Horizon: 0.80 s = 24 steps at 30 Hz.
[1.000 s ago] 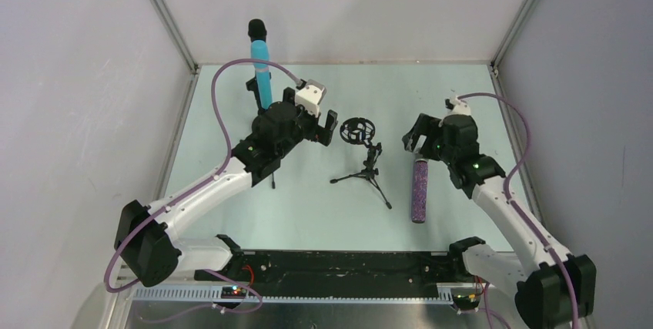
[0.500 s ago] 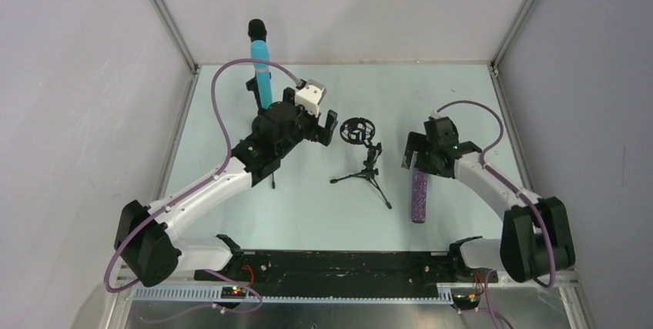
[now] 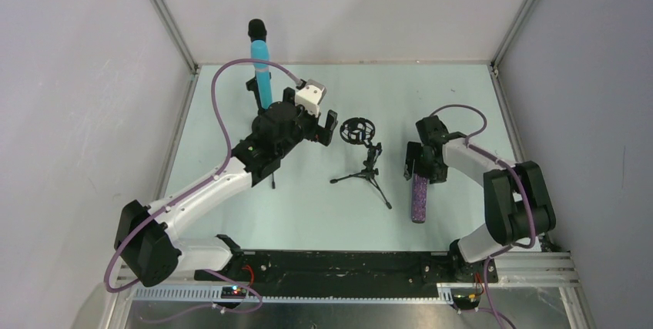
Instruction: Attach the microphones to the stand
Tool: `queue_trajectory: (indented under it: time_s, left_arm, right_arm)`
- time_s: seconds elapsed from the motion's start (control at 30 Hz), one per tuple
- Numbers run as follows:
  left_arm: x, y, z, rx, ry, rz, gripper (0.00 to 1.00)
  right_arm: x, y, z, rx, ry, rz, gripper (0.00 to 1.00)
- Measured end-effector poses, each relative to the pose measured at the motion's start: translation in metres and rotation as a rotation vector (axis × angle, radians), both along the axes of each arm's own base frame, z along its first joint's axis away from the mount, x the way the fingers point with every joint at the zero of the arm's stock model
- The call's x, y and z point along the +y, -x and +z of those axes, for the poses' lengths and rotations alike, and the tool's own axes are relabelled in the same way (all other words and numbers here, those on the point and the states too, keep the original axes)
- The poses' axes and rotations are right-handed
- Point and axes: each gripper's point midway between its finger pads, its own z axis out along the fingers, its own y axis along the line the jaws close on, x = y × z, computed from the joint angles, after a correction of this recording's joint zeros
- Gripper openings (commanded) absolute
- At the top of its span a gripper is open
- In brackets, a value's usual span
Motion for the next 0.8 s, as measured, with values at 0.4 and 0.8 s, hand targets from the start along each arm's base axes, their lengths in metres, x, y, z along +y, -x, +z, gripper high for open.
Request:
queue_trajectory:
  time_s: [0.4, 0.8]
  left_arm:
    - [0.0, 0.0, 0.0, 0.0, 0.0, 0.001, 1.0]
    - [0.002, -0.001, 0.0, -0.002, -0.002, 0.011, 1.0]
  right_arm:
    - [0.008, -0.007, -0.008, 0.072, -0.004, 0.047, 0.46]
    - [0.031, -0.02, -0.007, 0.057, 0.065, 0.174, 0.38]
